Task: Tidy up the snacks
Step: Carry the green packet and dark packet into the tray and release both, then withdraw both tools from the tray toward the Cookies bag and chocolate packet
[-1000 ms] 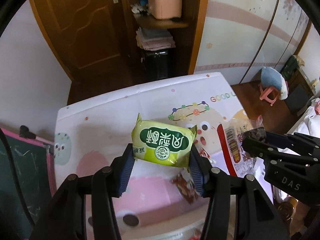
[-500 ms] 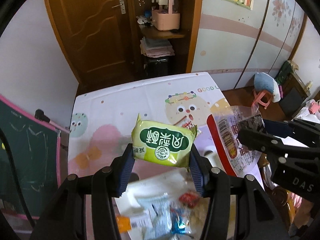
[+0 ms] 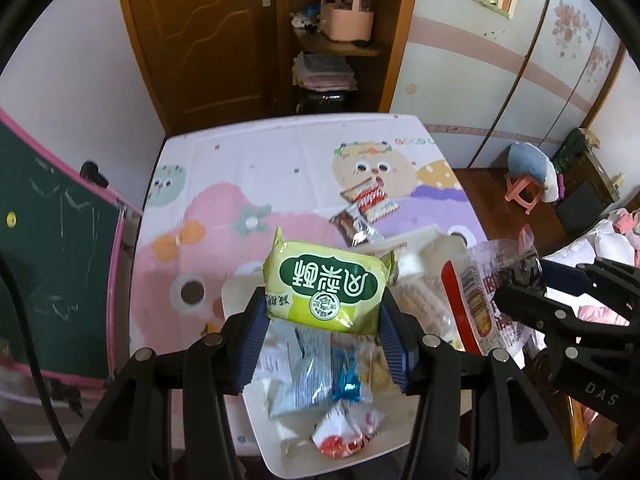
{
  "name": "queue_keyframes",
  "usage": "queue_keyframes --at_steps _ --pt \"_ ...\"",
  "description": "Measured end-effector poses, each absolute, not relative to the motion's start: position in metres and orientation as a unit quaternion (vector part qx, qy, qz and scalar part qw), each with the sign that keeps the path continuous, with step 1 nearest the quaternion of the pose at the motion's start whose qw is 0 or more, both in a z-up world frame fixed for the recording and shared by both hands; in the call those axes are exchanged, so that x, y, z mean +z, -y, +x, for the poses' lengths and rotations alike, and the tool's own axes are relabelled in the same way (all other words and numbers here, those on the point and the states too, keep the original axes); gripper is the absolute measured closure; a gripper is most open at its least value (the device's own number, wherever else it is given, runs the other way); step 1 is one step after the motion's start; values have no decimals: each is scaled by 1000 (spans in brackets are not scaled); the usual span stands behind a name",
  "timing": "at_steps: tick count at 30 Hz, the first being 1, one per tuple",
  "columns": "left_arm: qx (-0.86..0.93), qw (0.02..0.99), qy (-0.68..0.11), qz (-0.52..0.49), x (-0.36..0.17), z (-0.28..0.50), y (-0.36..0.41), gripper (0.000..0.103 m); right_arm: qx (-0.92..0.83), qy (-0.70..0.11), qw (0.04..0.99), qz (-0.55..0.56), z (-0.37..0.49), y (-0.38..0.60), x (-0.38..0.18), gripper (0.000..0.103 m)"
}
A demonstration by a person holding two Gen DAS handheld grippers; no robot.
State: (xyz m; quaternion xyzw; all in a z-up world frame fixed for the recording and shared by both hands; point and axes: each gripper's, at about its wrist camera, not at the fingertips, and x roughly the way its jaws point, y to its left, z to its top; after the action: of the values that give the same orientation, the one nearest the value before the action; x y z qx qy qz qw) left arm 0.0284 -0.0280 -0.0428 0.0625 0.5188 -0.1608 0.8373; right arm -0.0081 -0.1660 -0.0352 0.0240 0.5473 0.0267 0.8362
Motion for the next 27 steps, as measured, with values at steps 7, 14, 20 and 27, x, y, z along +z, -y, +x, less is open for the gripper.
queue_keyframes --at_steps 7,14,20,27 --pt "-149 821 -550 44 -76 12 22 52 23 -575 817 25 -28 160 -61 62" --pt "-136 809 -570 49 -99 4 21 51 18 -595 804 17 -37 154 -78 61" --pt "-134 800 -582 57 -109 -1 27 47 17 -610 792 10 -42 150 -89 60" --pt "-129 803 -580 44 -107 -2 25 15 12 -613 790 -3 -44 148 -92 45"
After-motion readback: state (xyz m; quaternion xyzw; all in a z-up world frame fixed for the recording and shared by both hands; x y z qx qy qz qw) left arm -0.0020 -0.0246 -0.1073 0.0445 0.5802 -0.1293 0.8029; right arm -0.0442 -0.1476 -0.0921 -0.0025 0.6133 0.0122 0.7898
